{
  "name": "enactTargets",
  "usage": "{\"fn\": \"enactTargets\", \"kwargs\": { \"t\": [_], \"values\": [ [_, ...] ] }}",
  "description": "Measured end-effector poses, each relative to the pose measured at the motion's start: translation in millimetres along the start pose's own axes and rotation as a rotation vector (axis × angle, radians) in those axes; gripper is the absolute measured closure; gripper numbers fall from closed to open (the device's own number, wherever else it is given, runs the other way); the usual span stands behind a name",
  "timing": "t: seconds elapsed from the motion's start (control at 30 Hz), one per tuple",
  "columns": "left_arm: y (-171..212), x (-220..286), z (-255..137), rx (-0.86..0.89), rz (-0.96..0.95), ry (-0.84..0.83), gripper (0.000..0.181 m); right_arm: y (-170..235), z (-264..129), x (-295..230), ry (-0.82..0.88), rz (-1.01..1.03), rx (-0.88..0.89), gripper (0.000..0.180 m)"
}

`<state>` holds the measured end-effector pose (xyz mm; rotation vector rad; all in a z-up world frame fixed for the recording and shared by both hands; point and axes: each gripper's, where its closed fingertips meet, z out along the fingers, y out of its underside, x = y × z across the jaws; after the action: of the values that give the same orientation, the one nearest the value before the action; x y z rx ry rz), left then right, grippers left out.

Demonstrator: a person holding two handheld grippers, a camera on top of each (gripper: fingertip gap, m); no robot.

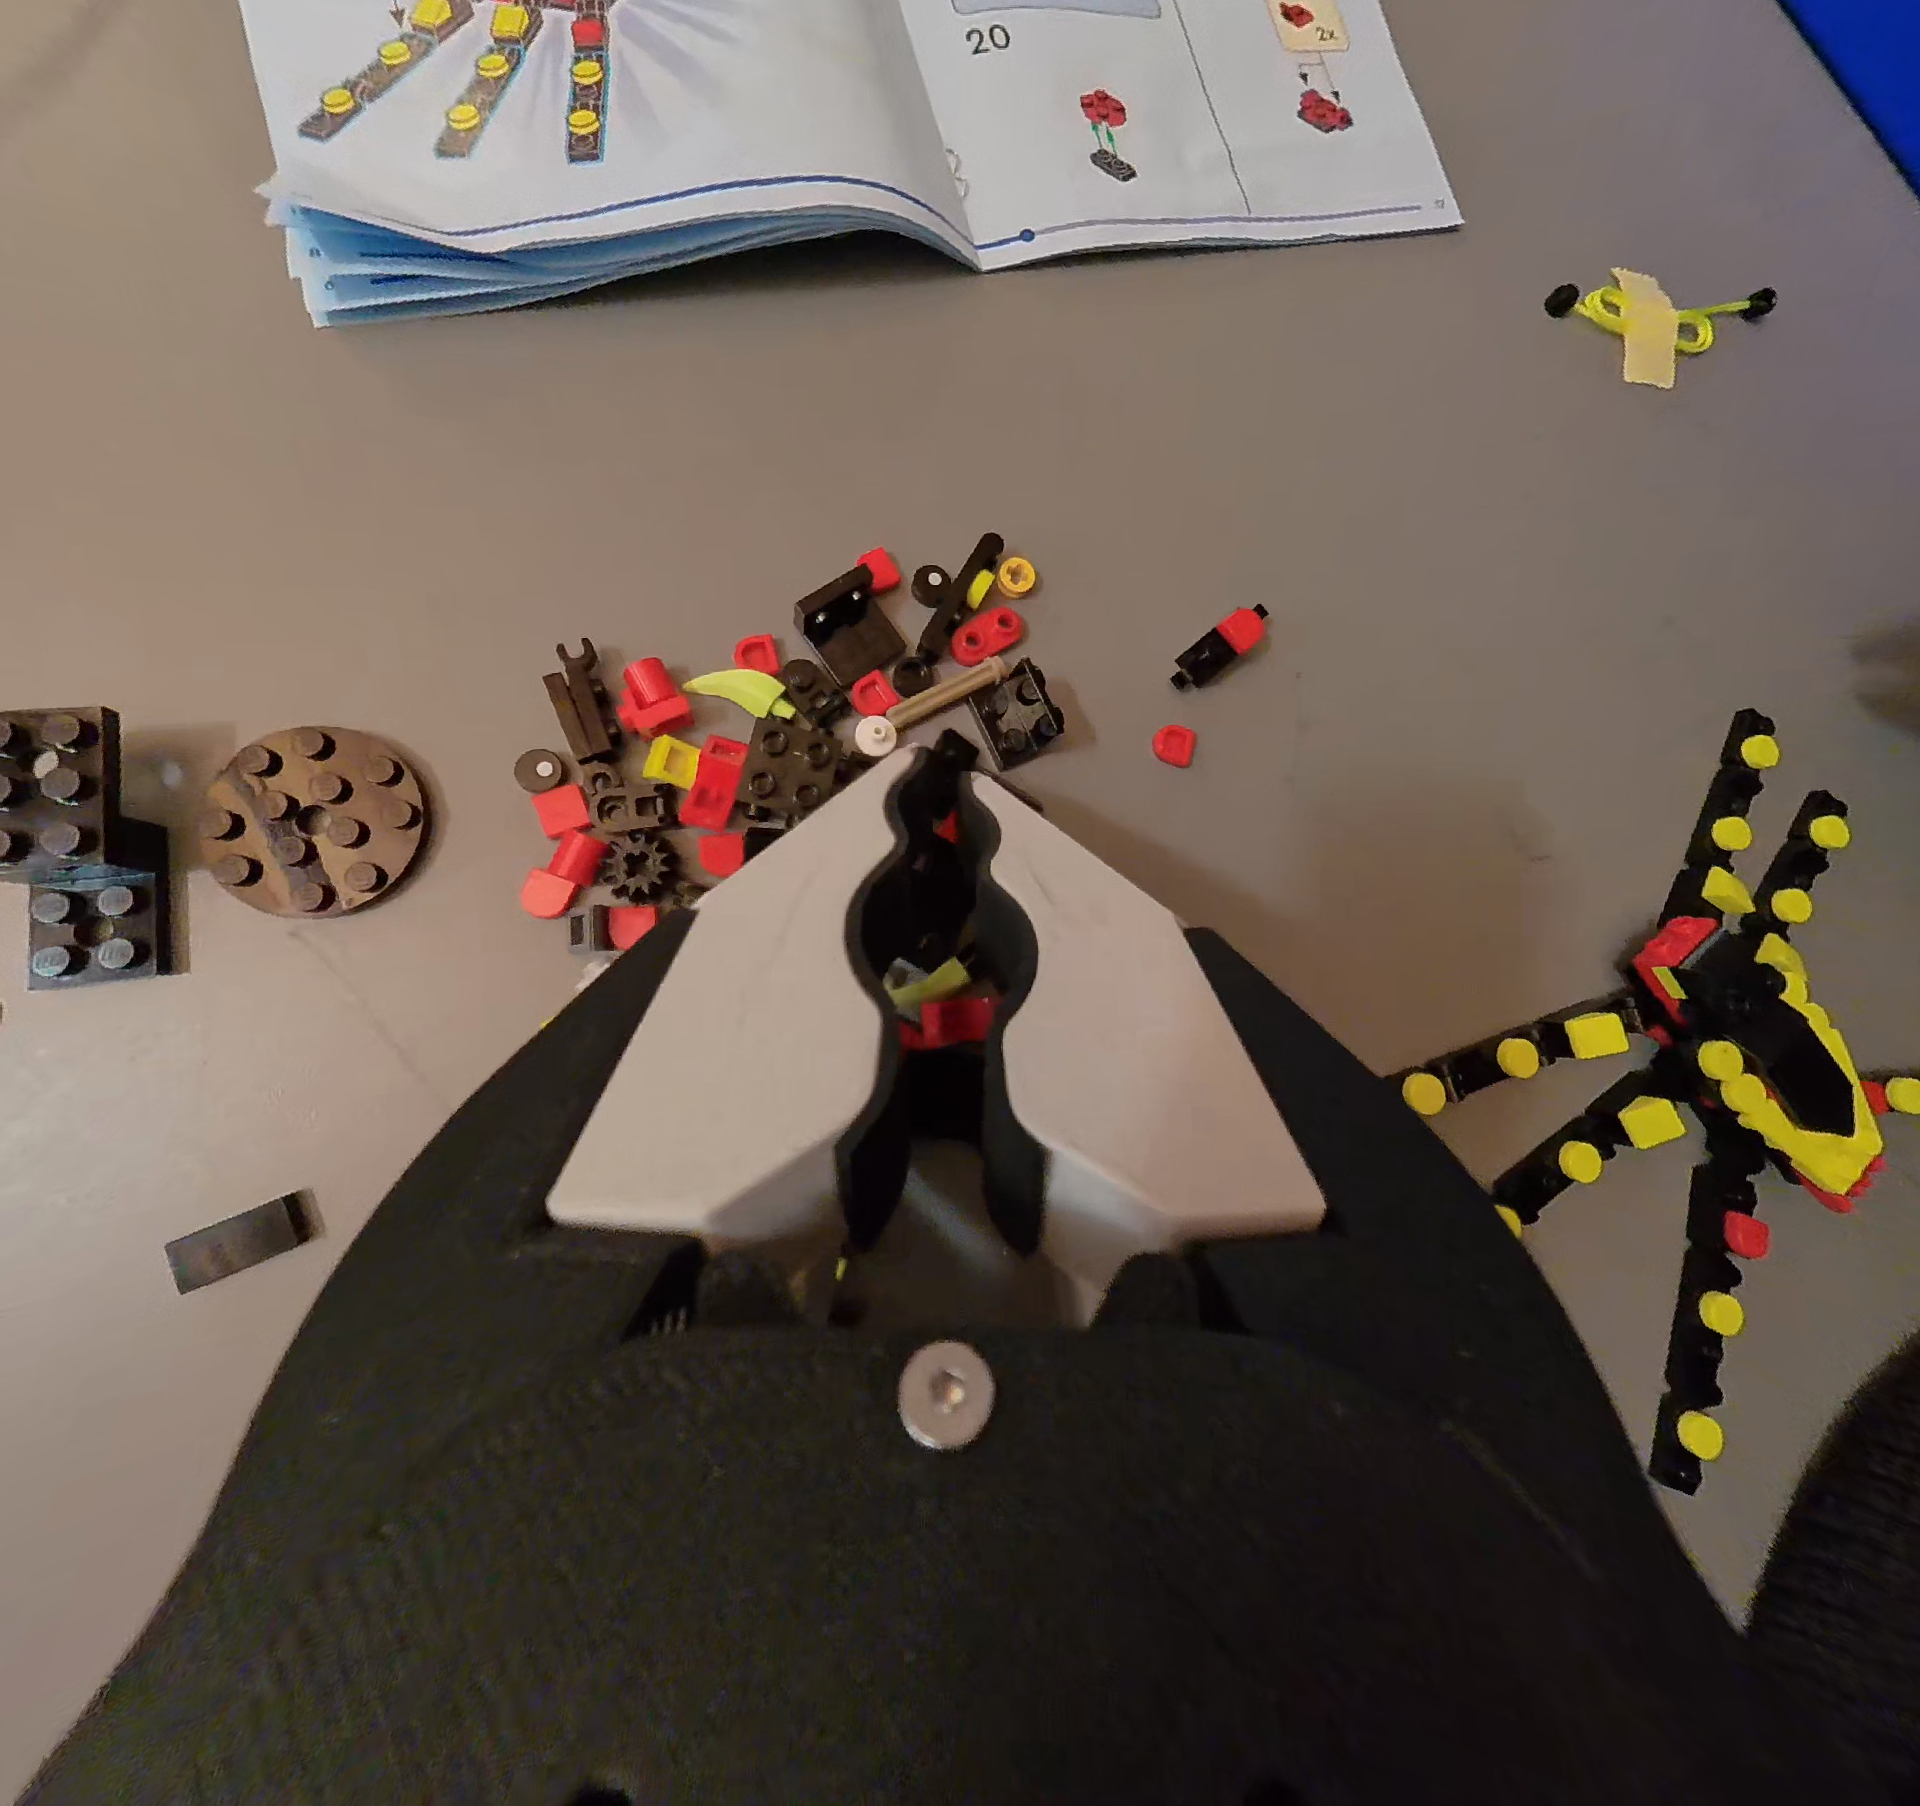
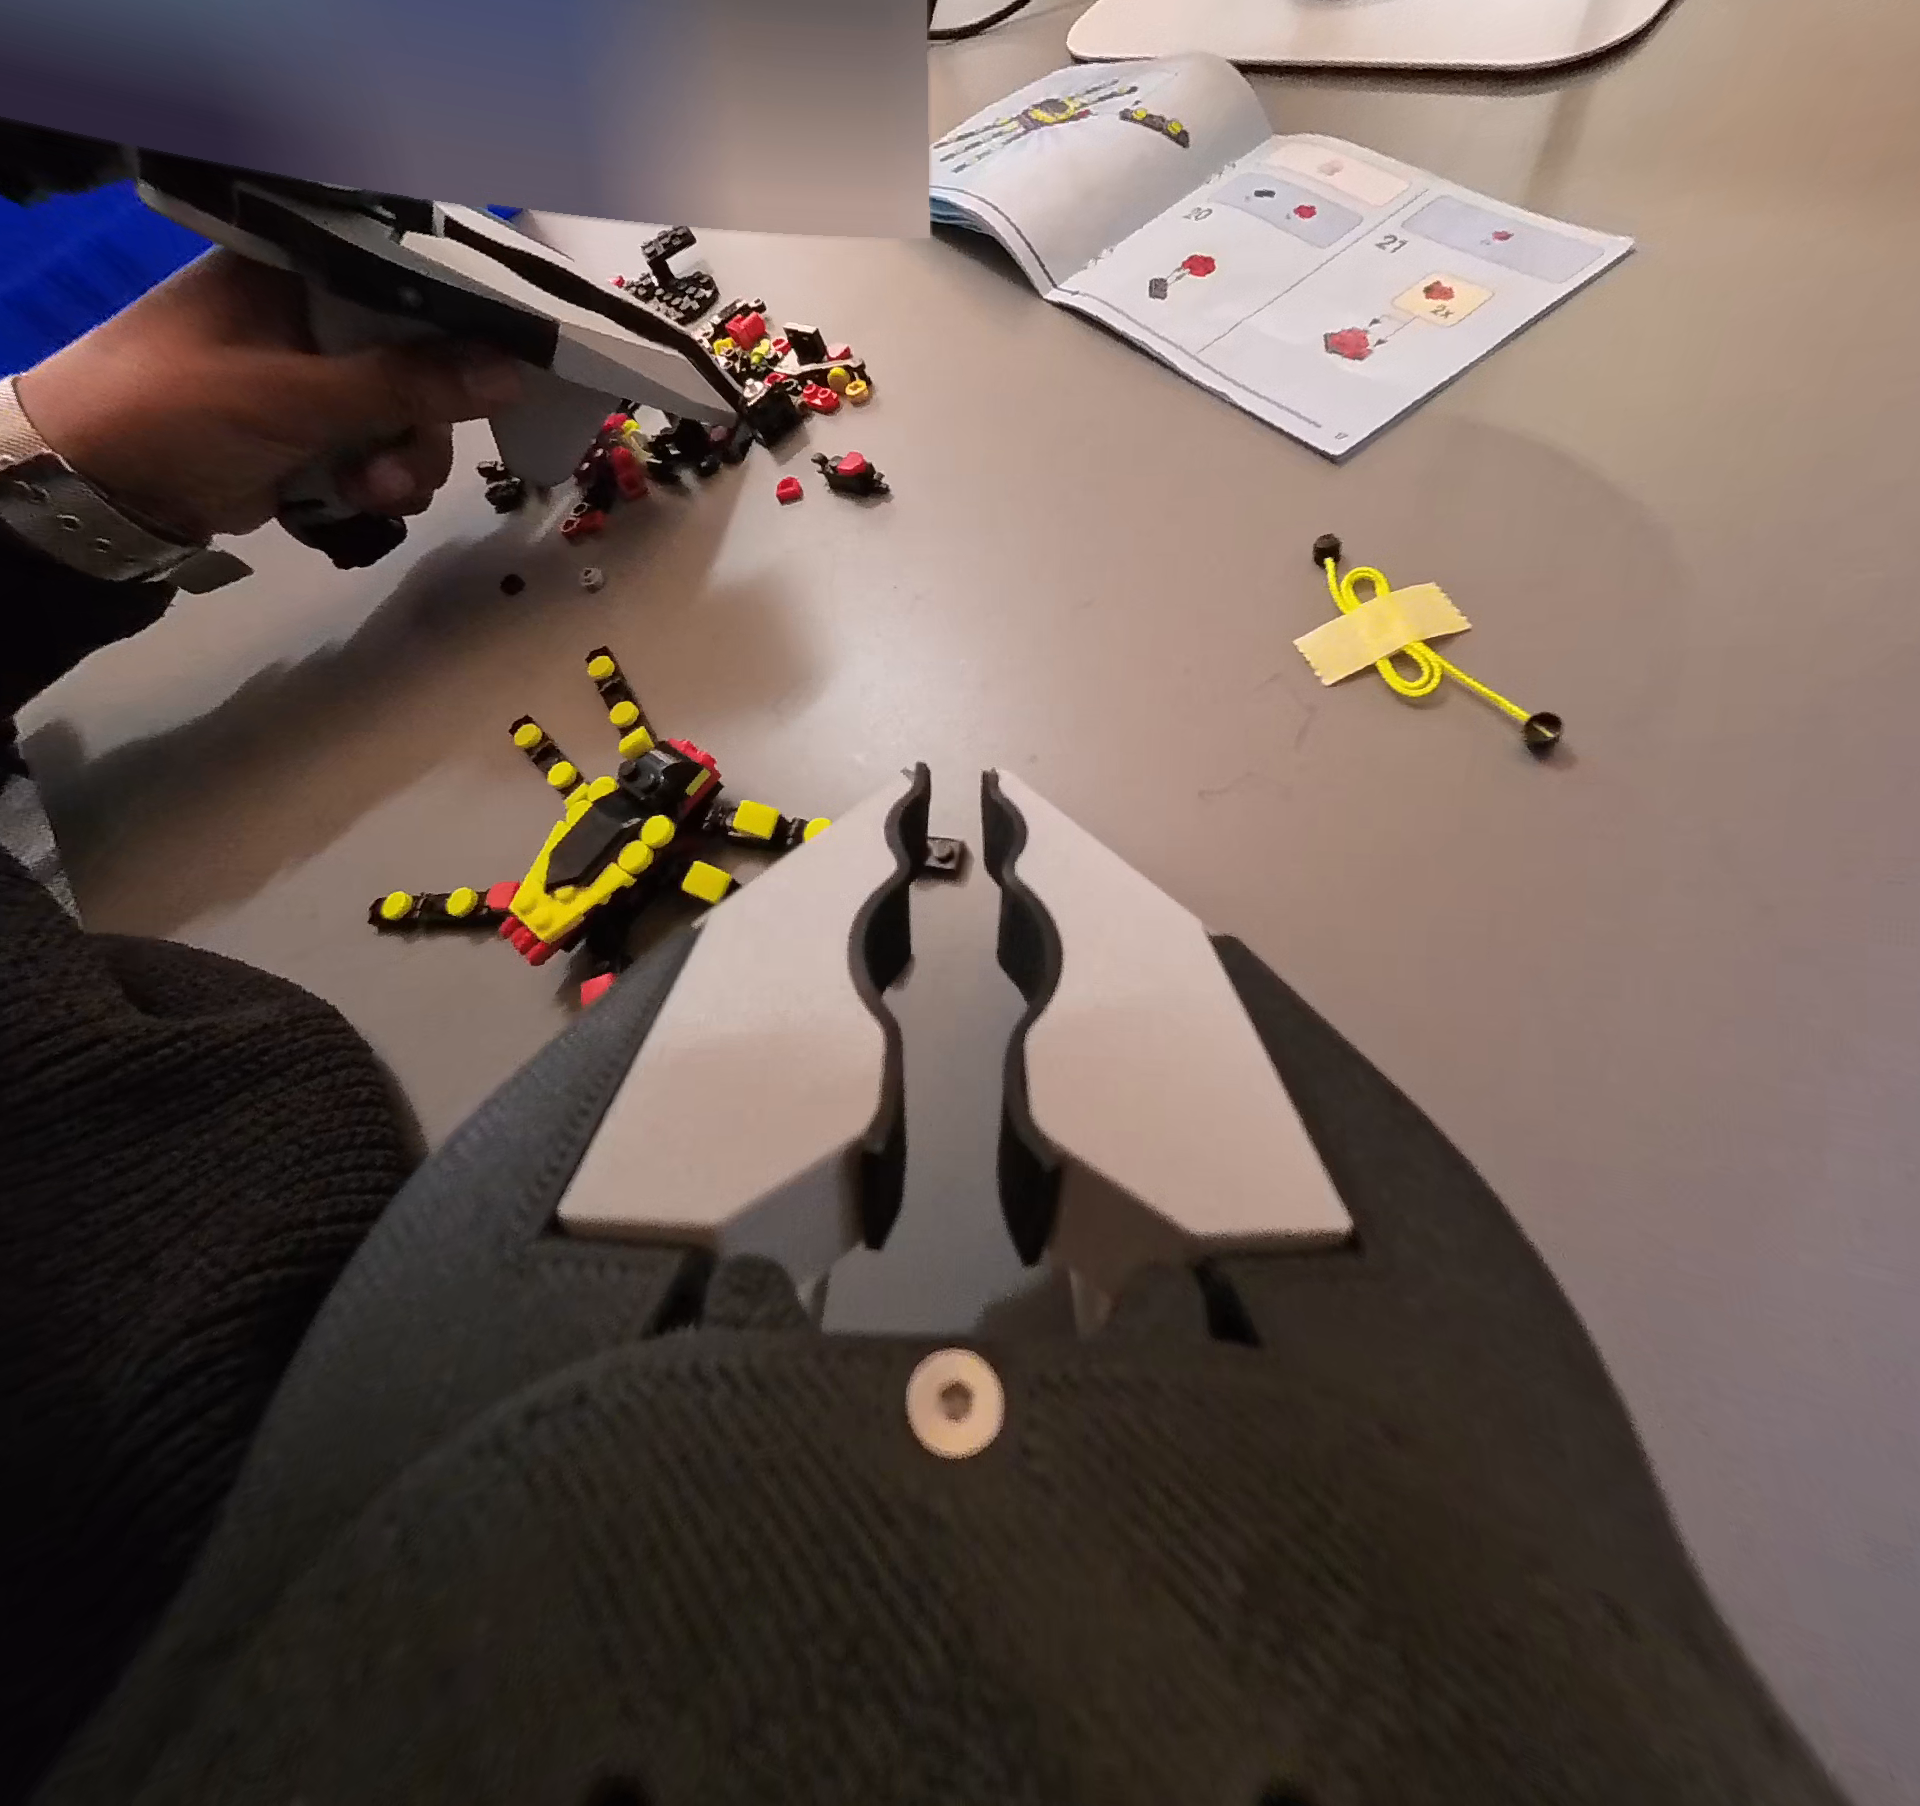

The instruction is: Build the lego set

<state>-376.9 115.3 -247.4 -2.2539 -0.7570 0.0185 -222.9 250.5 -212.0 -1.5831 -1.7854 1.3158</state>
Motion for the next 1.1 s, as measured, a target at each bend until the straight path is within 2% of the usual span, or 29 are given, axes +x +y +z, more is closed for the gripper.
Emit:
{"fn": "enactTargets", "kwargs": {
  "t": [0.2, 0.43, 1.0, 1.1],
  "values": [
    [-16, 7, -9, 0.083, 0.042, 0.001, 0.181, -3, -4, -1, 0.001, -0.003, 0.015, 0.172],
    [-17, 3, -13, 0.090, 0.050, -0.013, 0.181, -5, -7, -2, -0.012, 0.019, 0.032, 0.172],
    [-3, -4, -8, 0.045, 0.064, 0.004, 0.181, -1, -2, 0, -0.023, 0.048, 0.013, 0.171],
    [0, 0, -4, 0.024, 0.070, 0.025, 0.174, -1, -2, -1, -0.023, 0.048, 0.012, 0.171]
  ]
}}
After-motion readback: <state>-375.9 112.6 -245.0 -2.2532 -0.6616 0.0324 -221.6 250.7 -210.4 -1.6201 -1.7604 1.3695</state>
